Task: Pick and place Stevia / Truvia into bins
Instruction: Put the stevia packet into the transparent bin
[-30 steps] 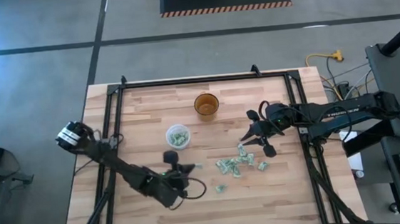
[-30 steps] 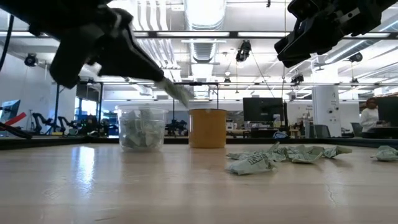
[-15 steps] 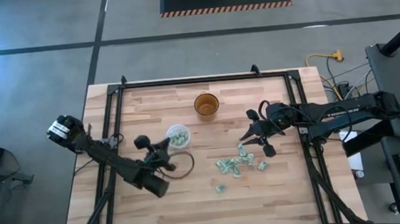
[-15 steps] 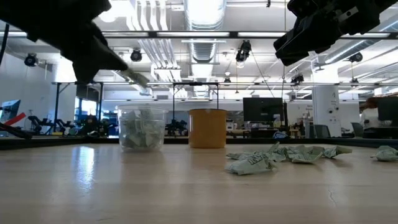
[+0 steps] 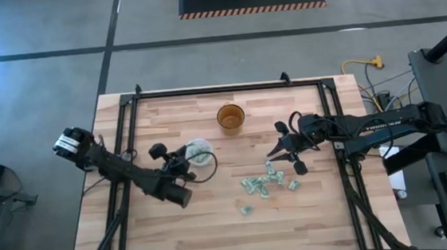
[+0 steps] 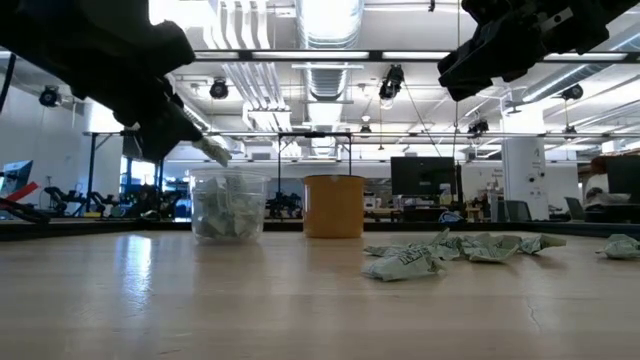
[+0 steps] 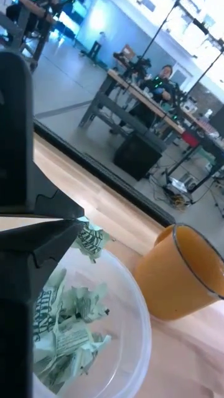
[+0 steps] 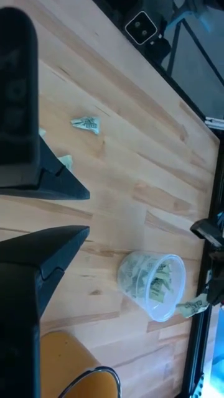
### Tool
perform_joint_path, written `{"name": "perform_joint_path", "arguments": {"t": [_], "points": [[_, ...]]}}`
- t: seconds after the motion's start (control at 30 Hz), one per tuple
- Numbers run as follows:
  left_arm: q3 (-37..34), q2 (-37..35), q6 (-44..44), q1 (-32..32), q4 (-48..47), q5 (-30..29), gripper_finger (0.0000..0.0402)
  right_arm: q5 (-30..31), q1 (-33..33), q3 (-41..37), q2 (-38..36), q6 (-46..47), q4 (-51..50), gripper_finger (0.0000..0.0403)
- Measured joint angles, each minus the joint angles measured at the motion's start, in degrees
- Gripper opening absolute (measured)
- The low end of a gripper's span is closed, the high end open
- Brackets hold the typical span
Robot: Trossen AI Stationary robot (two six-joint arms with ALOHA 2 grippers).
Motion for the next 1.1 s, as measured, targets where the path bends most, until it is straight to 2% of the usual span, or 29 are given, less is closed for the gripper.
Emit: {"name": "perform_joint_path", "arguments": {"t": [0.13,0.3,0.37,0.47,0.7,1.1], "points": [[0.0,0.0,3.4,1.0,3.3,2.0,0.0,0.0,0.0,0.0,0.0,0.0,0.0,0.0063],[0.0,0.0,11.7,2.0,9.9,4.1,0.0,0.0,0.0,0.0,0.0,0.0,0.1,0.0066],[0.0,0.0,13.7,2.7,11.2,6.5,0.0,0.0,0.0,0.0,0.0,0.0,0.1,0.0065],[0.0,0.0,13.7,4.0,11.4,8.4,0.0,0.0,0.0,0.0,0.0,0.0,0.1,0.0063],[0.0,0.0,15.0,4.3,11.7,8.6,0.0005,0.0,0.0,0.0,0.0,0.0,0.1,0.0063],[0.5,0.0,15.7,4.2,12.5,8.7,0.0136,0.0,0.0,0.0,0.0,0.0,0.1,0.006]]}}
